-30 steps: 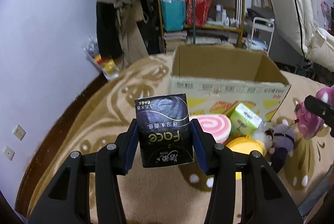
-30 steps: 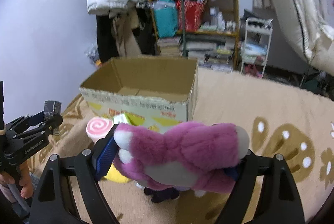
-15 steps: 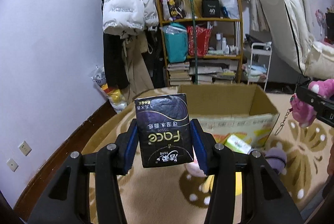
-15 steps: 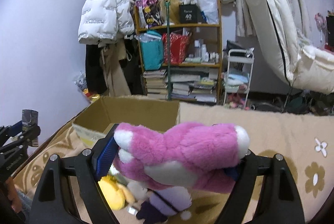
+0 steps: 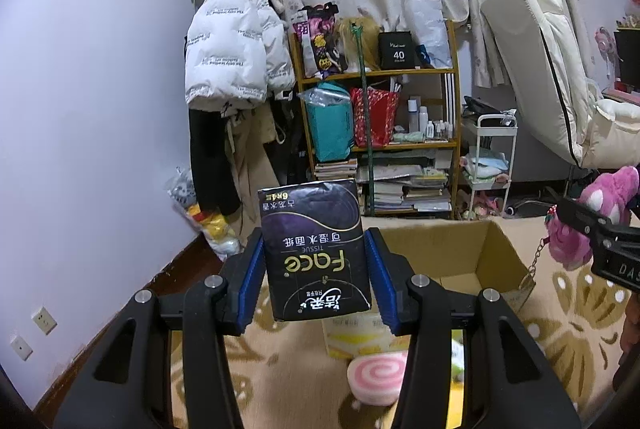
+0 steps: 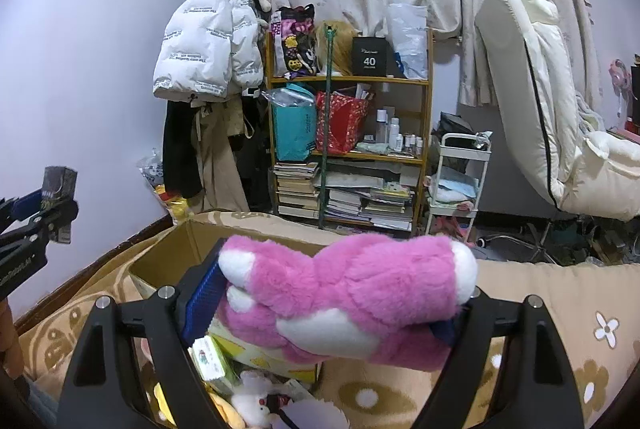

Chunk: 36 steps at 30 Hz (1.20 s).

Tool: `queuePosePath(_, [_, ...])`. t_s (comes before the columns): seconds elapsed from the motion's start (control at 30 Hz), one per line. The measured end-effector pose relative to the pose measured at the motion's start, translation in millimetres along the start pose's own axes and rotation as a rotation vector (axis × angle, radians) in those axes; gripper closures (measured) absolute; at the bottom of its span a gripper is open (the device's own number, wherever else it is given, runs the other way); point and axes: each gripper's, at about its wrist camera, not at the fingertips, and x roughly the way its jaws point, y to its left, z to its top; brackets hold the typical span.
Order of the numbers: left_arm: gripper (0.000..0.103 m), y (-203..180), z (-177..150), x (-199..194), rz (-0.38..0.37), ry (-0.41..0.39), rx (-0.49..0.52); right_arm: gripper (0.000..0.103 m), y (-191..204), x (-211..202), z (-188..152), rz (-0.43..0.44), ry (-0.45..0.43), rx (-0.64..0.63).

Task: Organize soft objects
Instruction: 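Lift the tissue pack with the left tool while the right tool carries the pink plush over the box, then release the tissue pack into the box with the left tool while the right tool drops the pink plush in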

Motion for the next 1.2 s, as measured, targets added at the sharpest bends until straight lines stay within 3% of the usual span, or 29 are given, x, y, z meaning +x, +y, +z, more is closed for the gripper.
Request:
queuePosePath(0.3, [0.056,-9,15,30,-0.021,-0.015,0.010,0.014,1,24,17,0.031,-0.015,0.019])
queuePosePath(0.67, [0.056,-14,3,64,-0.050,0.038,0.008,0.014,6,49,26,0.068,-0.024,0.040])
queuePosePath(1.2, [0.055,-28,-24,97,-0.092,0.125,0.044,0.014,11,88,-7,0.120,0.075,0.031])
